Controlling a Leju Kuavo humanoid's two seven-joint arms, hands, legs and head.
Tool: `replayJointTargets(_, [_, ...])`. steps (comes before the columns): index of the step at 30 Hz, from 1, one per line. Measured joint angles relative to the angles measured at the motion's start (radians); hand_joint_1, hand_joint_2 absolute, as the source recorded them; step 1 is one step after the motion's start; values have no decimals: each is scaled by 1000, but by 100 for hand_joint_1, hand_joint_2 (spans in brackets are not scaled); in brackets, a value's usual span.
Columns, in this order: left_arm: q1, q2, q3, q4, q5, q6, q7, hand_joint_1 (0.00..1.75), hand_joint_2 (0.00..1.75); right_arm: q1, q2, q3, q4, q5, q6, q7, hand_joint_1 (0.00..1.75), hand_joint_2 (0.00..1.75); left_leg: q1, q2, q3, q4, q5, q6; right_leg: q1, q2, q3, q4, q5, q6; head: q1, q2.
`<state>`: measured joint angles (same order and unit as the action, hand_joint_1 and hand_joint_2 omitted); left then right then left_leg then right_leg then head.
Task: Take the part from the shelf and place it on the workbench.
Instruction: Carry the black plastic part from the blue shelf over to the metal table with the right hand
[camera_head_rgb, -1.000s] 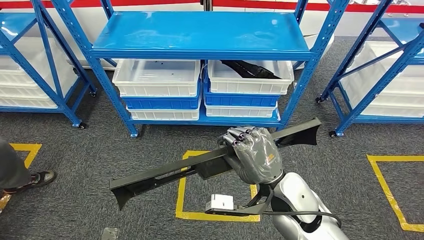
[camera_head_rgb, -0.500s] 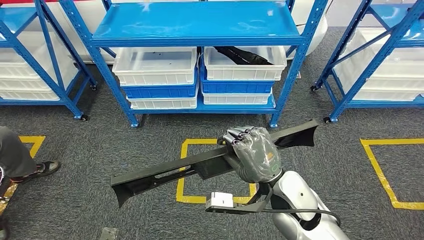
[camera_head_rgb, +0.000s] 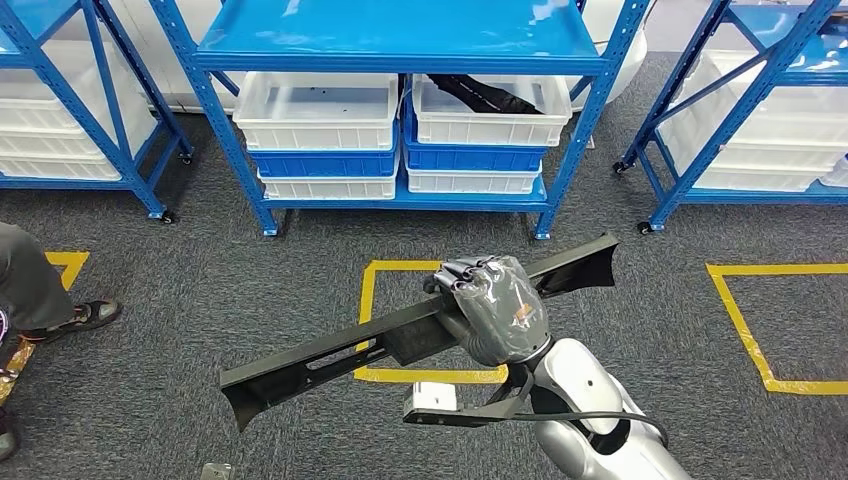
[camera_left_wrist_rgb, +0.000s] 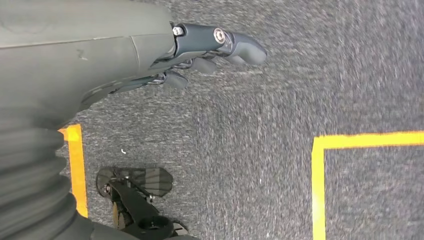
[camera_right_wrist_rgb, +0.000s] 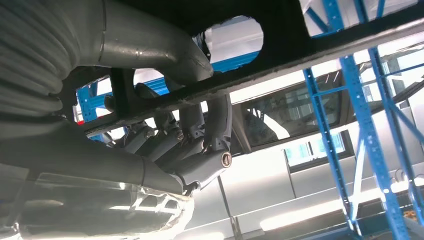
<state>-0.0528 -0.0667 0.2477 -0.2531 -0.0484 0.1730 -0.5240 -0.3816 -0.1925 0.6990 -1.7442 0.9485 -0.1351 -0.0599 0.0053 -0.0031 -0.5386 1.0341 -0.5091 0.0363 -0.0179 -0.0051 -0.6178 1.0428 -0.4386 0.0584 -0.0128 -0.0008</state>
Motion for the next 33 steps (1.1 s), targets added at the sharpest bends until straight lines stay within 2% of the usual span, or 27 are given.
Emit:
replayJointTargets(2, [0, -2, 2, 0, -1, 0, 1, 0, 175, 2, 1, 0, 4, -1, 4, 0, 169, 175, -2, 5, -23, -4, 23, 24, 0, 1, -30, 61, -60, -9, 2, 0])
replayJointTargets(4, [1, -2, 4, 0, -2, -1, 2, 0, 175, 4, 1, 0, 7, -2, 8, 0, 169, 175, -7, 6, -54, -4, 46, 35, 1, 2, -70, 186, -142, -19, 5, 0])
replayJointTargets(5, [1, -3, 4, 0, -2, -1, 3, 0, 175, 6, 1, -1, 9, -2, 11, 0, 169, 175, -10, 6, -71, -3, 59, 37, 2, 2, -81, 246, -164, -17, 5, 0])
replayJointTargets(6, [2, -3, 4, 0, -3, -1, 4, 0, 175, 8, 1, -1, 12, -2, 13, 0, 169, 175, -14, 6, -87, -3, 72, 38, 4, 2, -79, 282, -166, -10, 5, 0])
replayJointTargets(7, [2, -4, 4, 0, -4, -1, 5, 0, 175, 10, 2, -1, 14, -2, 15, 0, 169, 175, -19, 6, -103, -2, 84, 39, 7, 2, -60, 285, -150, -4, 6, 0])
replayJointTargets(8, [2, -5, 4, 0, -5, -1, 6, 0, 175, 11, 2, -1, 16, -2, 16, 0, 169, 175, -24, 6, -118, -2, 96, 39, 12, 2, -24, 252, -126, -1, 5, 0])
replayJointTargets(9, [2, -6, 4, 0, -5, -1, 7, 0, 175, 11, 3, -2, 17, -2, 17, 0, 169, 175, -27, 6, -129, -2, 108, 40, 19, 2, 28, 188, -109, -7, 5, 0])
replayJointTargets(11, [3, -11, 4, 0, -6, -2, 8, 0, 175, 11, 7, -5, 18, -2, 17, -1, 169, 175, -32, 6, -143, -3, 129, 36, 35, 1, 142, 25, -118, -35, 4, 0])
replayJointTargets(12, [3, -12, 5, 0, -6, -3, 8, 0, 175, 11, 9, -7, 18, -2, 17, -2, 169, 175, -30, 7, -145, -5, 140, 32, 41, 0, 176, -33, -130, -49, 3, 0])
replayJointTargets(13, [4, -14, 5, 0, -6, -3, 8, 0, 175, 10, 10, -9, 18, -2, 17, -3, 169, 175, -29, 8, -146, -8, 151, 25, 45, 0, 190, -66, -135, -58, 4, 0])
replayJointTargets(15, [6, -13, 6, 0, -6, -3, 9, 0, 175, 11, 11, -11, 20, -2, 17, -3, 169, 175, -25, 6, -153, -12, 160, 13, 35, -1, 175, -77, -113, -69, 6, 0])
replayJointTargets(16, [7, -13, 7, 0, -6, -3, 9, 0, 175, 12, 12, -11, 21, -2, 19, -3, 169, 175, -24, 4, -161, -1, 138, 6, 27, -2, 164, -81, -97, -78, 6, 0])
replayJointTargets(17, [9, -12, 8, 1, -8, -3, 9, 0, 175, 14, 15, -11, 22, -1, 20, -3, 169, 175, -21, 1, -171, 26, 97, -1, 19, -4, 153, -85, -80, -84, 3, 0])
replayJointTargets(19, [10, -12, 11, 1, -11, -3, 10, 0, 175, 19, 20, -12, 22, 2, 28, -4, 169, 175, -8, -1, -190, 132, -11, -18, 13, -5, 125, -83, -50, -90, -2, 0])
replayJointTargets(20, [10, -12, 12, 1, -13, -3, 11, 0, 175, 24, 22, -14, 22, 5, 32, -5, 169, 175, 0, -1, -196, 193, -42, -28, 11, -6, 109, -80, -37, -85, -4, 0])
replayJointTargets(21, [10, -11, 13, 1, -14, -3, 12, 0, 175, 28, 22, -15, 23, 8, 36, -7, 169, 175, 9, -1, -195, 240, -47, -38, 8, -7, 91, -76, -26, -79, -4, 0])
replayJointTargets(22, [10, -11, 14, 1, -15, -3, 13, 0, 175, 33, 22, -16, 23, 10, 38, -8, 169, 175, 17, 0, -181, 258, -28, -48, 3, -8, 72, -68, -17, -72, -4, 0])
replayJointTargets(23, [10, -11, 15, 0, -15, -3, 14, 0, 175, 36, 22, -17, 23, 12, 39, -10, 169, 175, 26, 0, -150, 240, 1, -59, -3, -9, 52, -56, -10, -64, -4, 0])
replayJointTargets(24, [9, -11, 16, 0, -15, -3, 14, 0, 175, 38, 23, -18, 23, 13, 40, -12, 169, 175, 34, 0, -105, 187, 16, -73, -9, -9, 32, -42, -5, -57, -4, 0])
replayJointTargets(25, [7, -11, 17, 0, -16, -3, 15, 0, 175, 39, 23, -19, 23, 13, 40, -14, 169, 175, 37, -2, -56, 122, 15, -82, -12, -9, 13, -27, 0, -49, -7, 0])
replayJointTargets(26, [6, -12, 17, 0, -16, -3, 15, 0, 175, 40, 25, -21, 22, 14, 41, -15, 169, 175, 37, -4, -18, 65, 1, -86, -13, -9, -2, -14, 4, -42, -9, 0])
replayJointTargets(27, [4, -12, 18, 0, -17, -4, 16, 0, 175, 40, 26, -24, 22, 14, 41, -17, 169, 175, 35, -6, 2, 26, -18, -83, -10, -8, -12, -7, 10, -34, -11, 0])
replayJointTargets(28, [4, -12, 18, 0, -18, -4, 16, 0, 175, 41, 27, -26, 22, 15, 43, -18, 169, 175, 28, -7, 7, 11, -25, -71, -6, -8, -17, -6, 17, -23, -12, 0])
replayJointTargets(30, [3, -12, 19, 0, -22, -4, 17, 0, 175, 43, 26, -31, 22, 17, 48, -20, 169, 175, 22, -3, -5, 3, -12, -39, -4, -7, -24, -9, 29, -2, -11, 0])
replayJointTargets(31, [3, -12, 19, 0, -25, -4, 18, 0, 175, 45, 26, -35, 23, 17, 51, -21, 169, 175, 19, -1, -14, 1, -1, -20, -6, -6, -34, 1, 16, 1, -10, 0])
replayJointTargets(32, [2, -12, 19, -1, -26, -4, 18, 0, 175, 46, 25, -38, 23, 18, 52, -21, 169, 175, 19, 2, -25, -2, 12, -4, -8, -5, -49, 28, -14, -2, -8, 0])
replayJointTargets(33, [1, -12, 19, -1, -28, -4, 19, 0, 175, 46, 25, -40, 23, 18, 53, -22, 169, 175, 18, 4, -39, -2, 25, 7, -11, -4, -67, 76, -58, -8, -5, 0])
